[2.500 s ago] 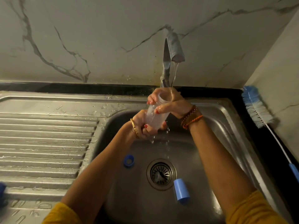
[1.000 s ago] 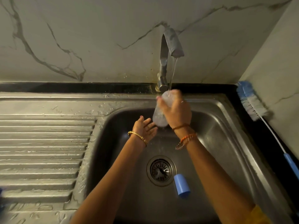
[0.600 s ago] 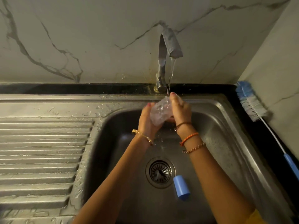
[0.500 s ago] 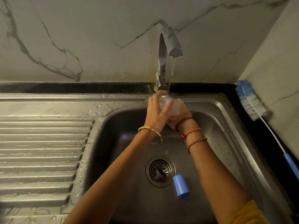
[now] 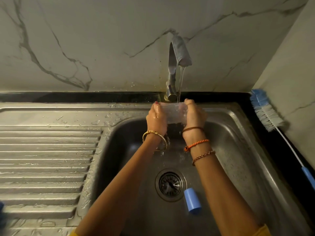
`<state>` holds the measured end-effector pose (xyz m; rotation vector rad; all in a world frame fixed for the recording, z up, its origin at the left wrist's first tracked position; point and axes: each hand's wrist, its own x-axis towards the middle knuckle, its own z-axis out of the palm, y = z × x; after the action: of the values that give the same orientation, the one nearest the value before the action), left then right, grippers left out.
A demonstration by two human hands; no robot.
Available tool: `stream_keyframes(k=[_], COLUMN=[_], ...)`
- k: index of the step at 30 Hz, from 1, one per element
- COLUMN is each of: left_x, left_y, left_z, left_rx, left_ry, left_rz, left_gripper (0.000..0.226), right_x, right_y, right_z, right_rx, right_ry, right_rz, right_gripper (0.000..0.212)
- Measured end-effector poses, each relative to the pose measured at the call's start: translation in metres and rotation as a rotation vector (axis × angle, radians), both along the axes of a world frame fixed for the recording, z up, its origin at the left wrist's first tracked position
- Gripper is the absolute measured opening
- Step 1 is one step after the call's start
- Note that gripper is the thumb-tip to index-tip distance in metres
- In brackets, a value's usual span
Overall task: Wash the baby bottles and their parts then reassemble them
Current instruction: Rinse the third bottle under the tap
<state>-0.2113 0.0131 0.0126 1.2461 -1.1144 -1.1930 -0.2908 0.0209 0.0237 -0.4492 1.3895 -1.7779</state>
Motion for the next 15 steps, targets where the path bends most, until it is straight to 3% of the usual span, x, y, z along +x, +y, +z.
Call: stream_keyframes(k=[1,3,5,7,10,12,15], left_x=[0.001,0.012,0.023,0.025,0.027,0.031,0.031], left_y=[0.0,0.002,0.001,0.002,0.0,0.002,0.004], left_z=[0.002,0.005,0.006,0.009,0.003,-0.004,-0.011], left_rx=[0.185,0.521,0.666,0.644,0.42,0.278,0.344], left_ry=[0.082,0.215,0.353,0.445,0.503,0.594,0.698], left_rz=[-0.005,-0.115,-0.238,-0.266,-0.244,-0.306,-0.195], left_gripper=[0.038,0.044,0.048,0.053,0.057,0.067,0.042], right_x=[0.001,0.004,0.0,-0.005,-0.011,-0.009,0.001], right_y=[0.002,0.006,0.005,0.002,0.001,0.005,0.014], right_z=[0.006,0.016,0.015,0.015,0.01,0.005,0.002], right_rx=[-0.087,-0.221,-0.318,-0.24,0.097,0.13,-0.032], right_ry=[0.092,0.315,0.339,0.283,0.238,0.195,0.603], right_rz=[0.034,0.176,0.378,0.396,0.445,0.468,0.247], right_gripper=[0.004,0.016,0.023,0.025,0.021,0.025,0.038])
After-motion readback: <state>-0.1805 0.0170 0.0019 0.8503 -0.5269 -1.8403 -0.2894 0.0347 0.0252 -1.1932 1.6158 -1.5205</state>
